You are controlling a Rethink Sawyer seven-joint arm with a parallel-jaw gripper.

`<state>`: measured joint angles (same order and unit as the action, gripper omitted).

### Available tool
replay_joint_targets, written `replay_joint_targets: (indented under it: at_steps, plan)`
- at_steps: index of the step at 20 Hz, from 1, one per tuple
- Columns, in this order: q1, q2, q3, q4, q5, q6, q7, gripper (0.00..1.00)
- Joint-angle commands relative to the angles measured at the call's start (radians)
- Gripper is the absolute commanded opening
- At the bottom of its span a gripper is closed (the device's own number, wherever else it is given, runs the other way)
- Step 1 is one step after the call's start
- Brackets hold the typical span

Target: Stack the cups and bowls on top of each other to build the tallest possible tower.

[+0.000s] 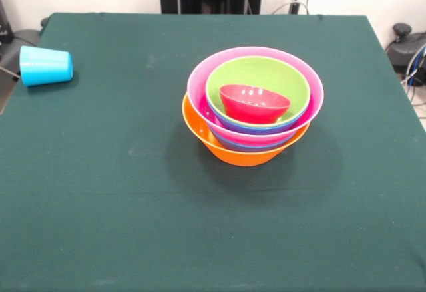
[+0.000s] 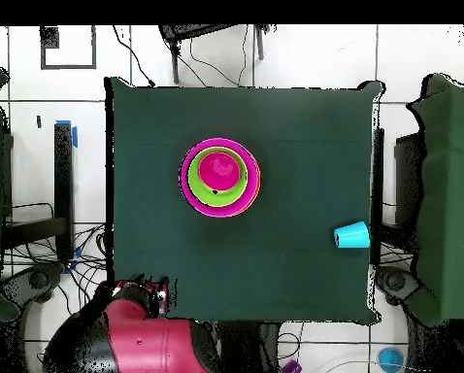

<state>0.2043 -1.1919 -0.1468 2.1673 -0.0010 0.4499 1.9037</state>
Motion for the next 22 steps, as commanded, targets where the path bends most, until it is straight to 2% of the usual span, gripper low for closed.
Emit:
replay_joint_targets:
  at_steps: [1, 7, 11, 15, 18, 22]
  plan:
    - [0.138, 0.134, -0.045, -0.015, 0.009, -0.089, 0.338, 1.00]
    - [0.290, 0.224, -0.117, -0.114, 0.063, -0.077, 0.500, 1.00]
    - [0.359, 0.298, -0.152, -0.205, 0.110, -0.078, 0.602, 1.00]
    - [0.438, 0.394, -0.222, -0.311, 0.150, -0.071, 0.712, 1.00]
    - [0.463, 0.444, -0.251, -0.369, 0.166, -0.046, 0.746, 1.00]
    - [0.425, 0.459, -0.223, -0.396, 0.135, 0.005, 0.676, 1.00]
